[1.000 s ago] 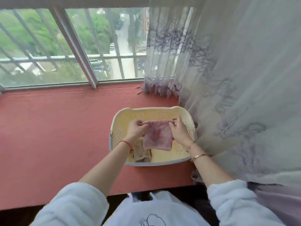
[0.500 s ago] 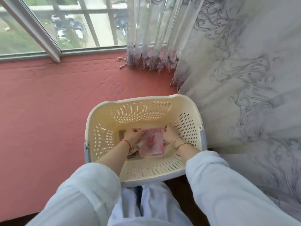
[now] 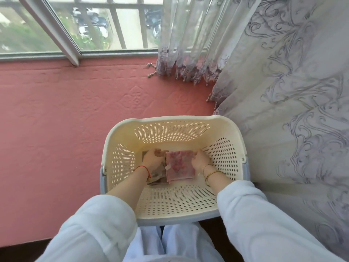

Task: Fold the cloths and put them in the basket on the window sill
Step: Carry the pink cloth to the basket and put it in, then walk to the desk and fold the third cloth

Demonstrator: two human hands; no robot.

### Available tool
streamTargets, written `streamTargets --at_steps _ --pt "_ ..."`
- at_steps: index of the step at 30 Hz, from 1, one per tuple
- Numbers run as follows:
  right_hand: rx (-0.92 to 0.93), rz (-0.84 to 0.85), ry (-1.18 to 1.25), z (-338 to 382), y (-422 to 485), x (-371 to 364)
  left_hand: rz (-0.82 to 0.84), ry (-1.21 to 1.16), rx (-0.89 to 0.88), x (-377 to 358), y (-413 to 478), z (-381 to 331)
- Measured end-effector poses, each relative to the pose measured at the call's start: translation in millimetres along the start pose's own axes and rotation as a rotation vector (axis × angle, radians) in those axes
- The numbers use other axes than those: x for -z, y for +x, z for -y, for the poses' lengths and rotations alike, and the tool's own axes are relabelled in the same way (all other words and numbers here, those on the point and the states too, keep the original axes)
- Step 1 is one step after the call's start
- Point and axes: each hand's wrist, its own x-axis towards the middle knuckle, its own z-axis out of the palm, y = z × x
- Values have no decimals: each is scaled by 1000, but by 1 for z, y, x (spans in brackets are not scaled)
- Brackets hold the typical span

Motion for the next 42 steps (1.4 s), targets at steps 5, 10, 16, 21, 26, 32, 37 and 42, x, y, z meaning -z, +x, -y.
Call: streamTargets --at_steps 5,10,16,21,26,32,37,42 --pt "71 10 180 15 -33 35 39 -5 -91 24 -43 -26" --pt "226 26 563 24 -97 67 94 -95 -245 44 -105 -49" --pt "404 -213 847 6 -195 64 100 -176 -485 59 -192 -54" --pt "463 -365 1070 -28 -273 26 161 -194 -622 64 -252 -41" --pt "398 -520 1277 -73 -345 -28 362 -117 -696 51 -309 -19" --pt "274 -788 1457 -142 -430 -71 611 -16 -695 -7 -367 0" --pt "141 -1060 1544 -209 -492 -104 847 116 -700 -81 -416 19" --pt "-15 -1281 1586 -288 -549 -143 1042 304 -745 -170 -459 46"
